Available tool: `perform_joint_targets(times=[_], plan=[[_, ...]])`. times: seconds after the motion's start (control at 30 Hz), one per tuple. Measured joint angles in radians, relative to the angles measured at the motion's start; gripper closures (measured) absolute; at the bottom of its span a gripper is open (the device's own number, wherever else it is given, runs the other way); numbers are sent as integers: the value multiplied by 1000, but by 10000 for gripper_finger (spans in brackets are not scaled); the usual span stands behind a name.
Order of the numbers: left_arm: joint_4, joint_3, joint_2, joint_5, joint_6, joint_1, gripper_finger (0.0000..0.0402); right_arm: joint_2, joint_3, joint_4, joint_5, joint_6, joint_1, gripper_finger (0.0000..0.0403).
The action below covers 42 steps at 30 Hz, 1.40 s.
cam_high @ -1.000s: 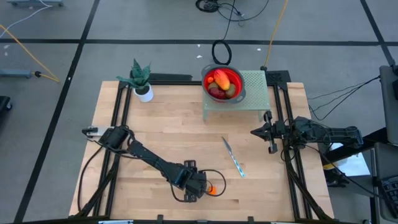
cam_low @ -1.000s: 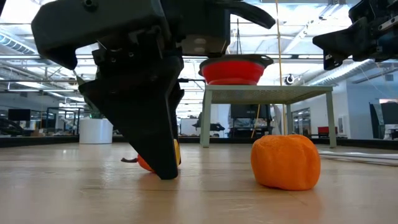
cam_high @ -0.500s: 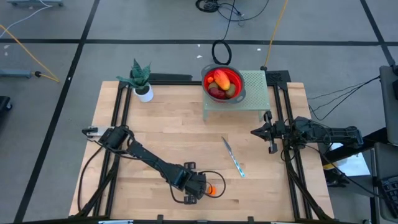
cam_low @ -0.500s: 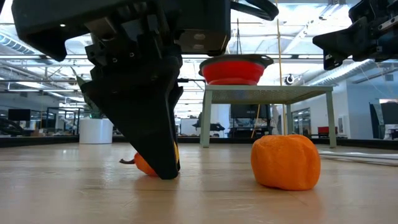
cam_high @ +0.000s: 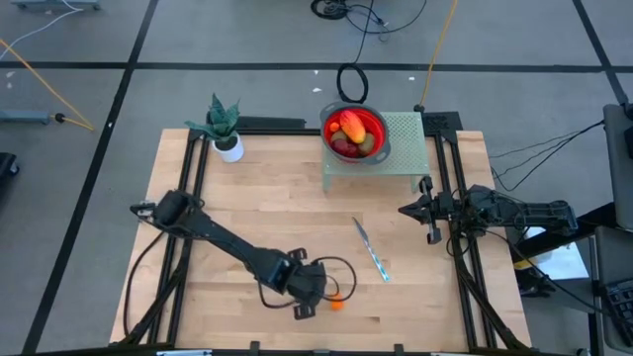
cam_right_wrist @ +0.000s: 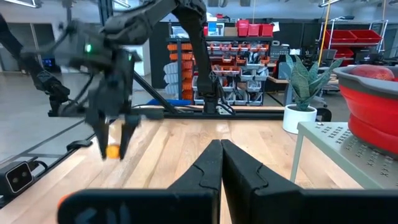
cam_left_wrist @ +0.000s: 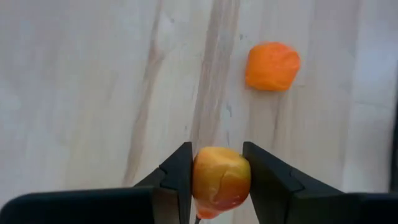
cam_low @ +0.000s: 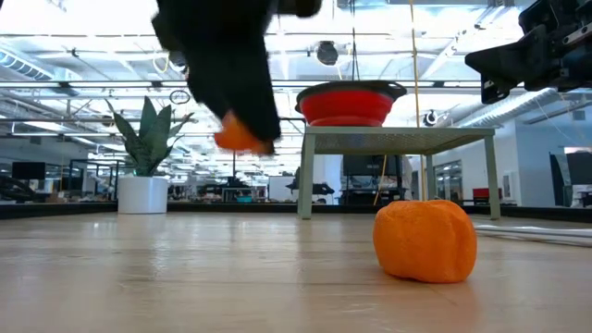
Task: Pick & Place Fruit
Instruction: Put the yellow orange peach into the red basket on the shelf
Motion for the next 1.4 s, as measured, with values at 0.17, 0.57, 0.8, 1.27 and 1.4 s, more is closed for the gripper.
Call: perform_joint_targets(times=[0.17,0.57,0.8,1.27,1.4], plan=[[48,0,-111,-61,-42,12,282,0,0,0,0,0,0,403],[433,2,-306,-271,198,14,282,0,0,0,-4,0,0,403],[628,3,-313,-273,346,13,282,0,0,0,-4,0,0,403],[642,3,-313,-384,33,50,282,0,0,0,-4,0,0,403],[640,3,-313,-428,-227,82,282,0,0,0,-4,0,0,403]])
